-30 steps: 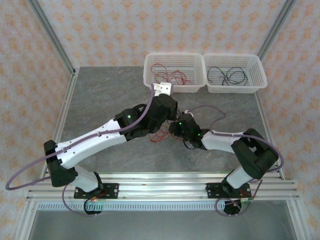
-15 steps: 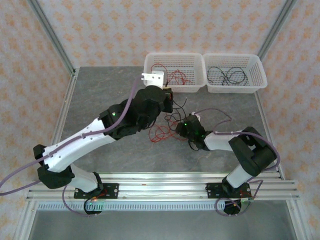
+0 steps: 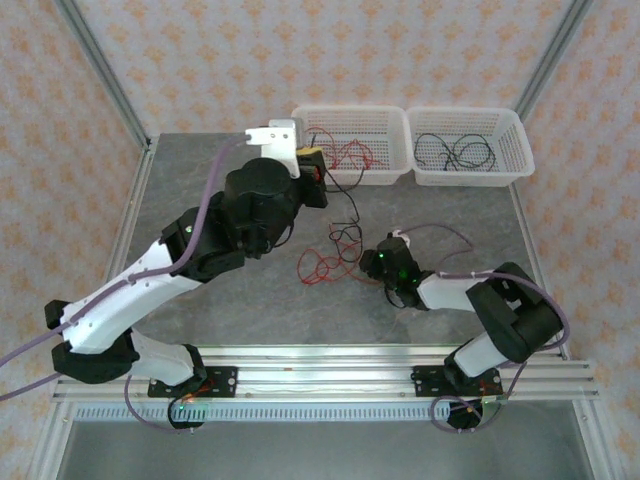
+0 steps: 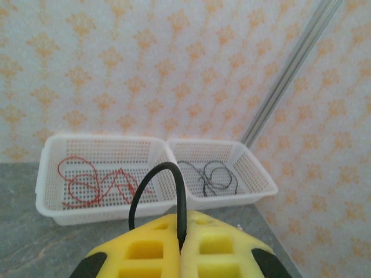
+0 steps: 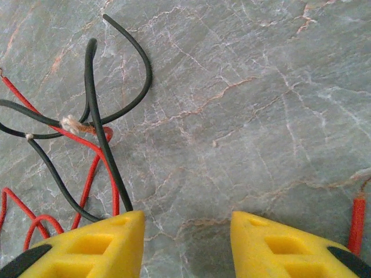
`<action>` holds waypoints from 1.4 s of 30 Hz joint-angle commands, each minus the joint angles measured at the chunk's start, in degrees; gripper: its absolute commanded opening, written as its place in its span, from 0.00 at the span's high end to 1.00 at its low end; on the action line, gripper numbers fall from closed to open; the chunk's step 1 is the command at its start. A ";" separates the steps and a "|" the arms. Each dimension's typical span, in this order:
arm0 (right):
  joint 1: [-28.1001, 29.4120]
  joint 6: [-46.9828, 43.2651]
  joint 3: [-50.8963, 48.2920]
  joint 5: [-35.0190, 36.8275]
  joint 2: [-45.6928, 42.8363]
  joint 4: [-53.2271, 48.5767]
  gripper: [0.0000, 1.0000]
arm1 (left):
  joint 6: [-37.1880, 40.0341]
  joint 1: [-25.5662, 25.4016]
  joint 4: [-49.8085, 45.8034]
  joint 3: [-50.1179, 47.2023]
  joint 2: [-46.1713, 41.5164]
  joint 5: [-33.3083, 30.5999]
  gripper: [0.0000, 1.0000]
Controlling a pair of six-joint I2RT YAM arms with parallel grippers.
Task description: Untangle the cables
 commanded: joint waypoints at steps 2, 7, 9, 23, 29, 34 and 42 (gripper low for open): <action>-0.36 -4.56 -0.42 0.99 -5.51 -1.97 0.56 | 1.31 -0.27 5.70 -1.93 -3.83 -2.65 0.99; -0.36 -16.67 0.56 -1.13 -22.46 -8.33 0.55 | -0.67 -0.29 5.97 -6.96 -5.95 -2.34 0.99; -0.36 -22.80 0.98 -4.57 -30.54 -9.99 0.54 | -1.73 -0.34 6.46 -9.04 -6.88 -1.72 0.99; -0.10 -40.95 14.75 -31.20 -35.46 -9.38 0.43 | -6.80 -0.27 13.47 -15.44 -9.32 8.60 1.00; -0.10 -42.61 20.43 -32.58 -30.20 -10.27 0.43 | -7.51 -0.30 14.22 -15.55 -9.05 9.93 1.00; -0.14 -42.35 23.03 -31.40 -27.64 -10.64 0.61 | -7.75 -0.33 14.58 -14.92 -8.52 11.27 1.00; -0.10 -42.86 25.46 -22.61 -28.65 -12.13 1.00 | -8.21 -0.31 13.90 -15.98 -8.90 12.25 0.93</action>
